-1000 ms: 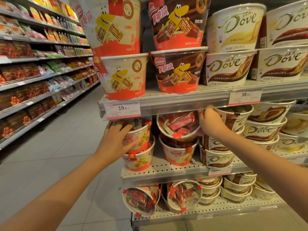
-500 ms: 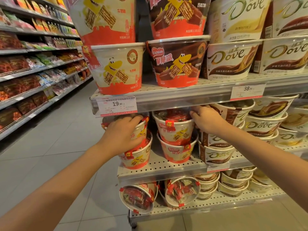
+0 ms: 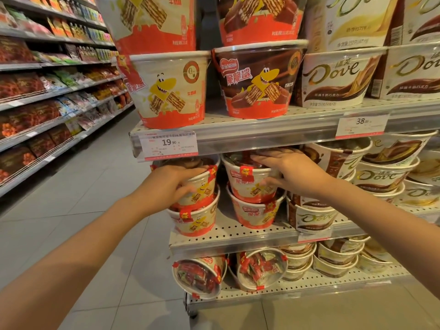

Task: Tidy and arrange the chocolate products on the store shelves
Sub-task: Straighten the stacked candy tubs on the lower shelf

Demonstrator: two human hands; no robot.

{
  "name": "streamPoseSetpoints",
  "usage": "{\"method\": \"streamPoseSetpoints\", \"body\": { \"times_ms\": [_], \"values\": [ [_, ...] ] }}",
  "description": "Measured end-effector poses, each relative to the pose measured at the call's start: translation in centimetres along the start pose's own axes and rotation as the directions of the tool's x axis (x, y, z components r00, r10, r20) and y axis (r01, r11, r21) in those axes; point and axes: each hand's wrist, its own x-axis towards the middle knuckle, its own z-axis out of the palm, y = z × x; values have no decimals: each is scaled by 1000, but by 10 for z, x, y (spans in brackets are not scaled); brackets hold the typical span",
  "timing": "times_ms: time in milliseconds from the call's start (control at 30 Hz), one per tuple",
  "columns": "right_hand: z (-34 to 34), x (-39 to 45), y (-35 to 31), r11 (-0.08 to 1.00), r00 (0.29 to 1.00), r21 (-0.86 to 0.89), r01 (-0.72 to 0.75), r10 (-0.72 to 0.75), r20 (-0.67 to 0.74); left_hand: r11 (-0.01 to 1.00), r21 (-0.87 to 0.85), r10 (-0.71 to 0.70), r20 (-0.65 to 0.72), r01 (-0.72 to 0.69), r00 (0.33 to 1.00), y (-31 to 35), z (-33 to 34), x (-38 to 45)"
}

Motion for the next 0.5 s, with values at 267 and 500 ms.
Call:
{"method": "streamPoseSetpoints", "body": {
  "times_ms": [267,500],
  "values": [
    [-3,0,-8,989,997,-146,27,-37,-63,966,-258,41,26,-33,999,-14,-6,0],
    [-1,2,-17,988,993,-152,-30,12,-119,993,-112,35,-79,-44,996,-13,1,-3]
  ]
}}
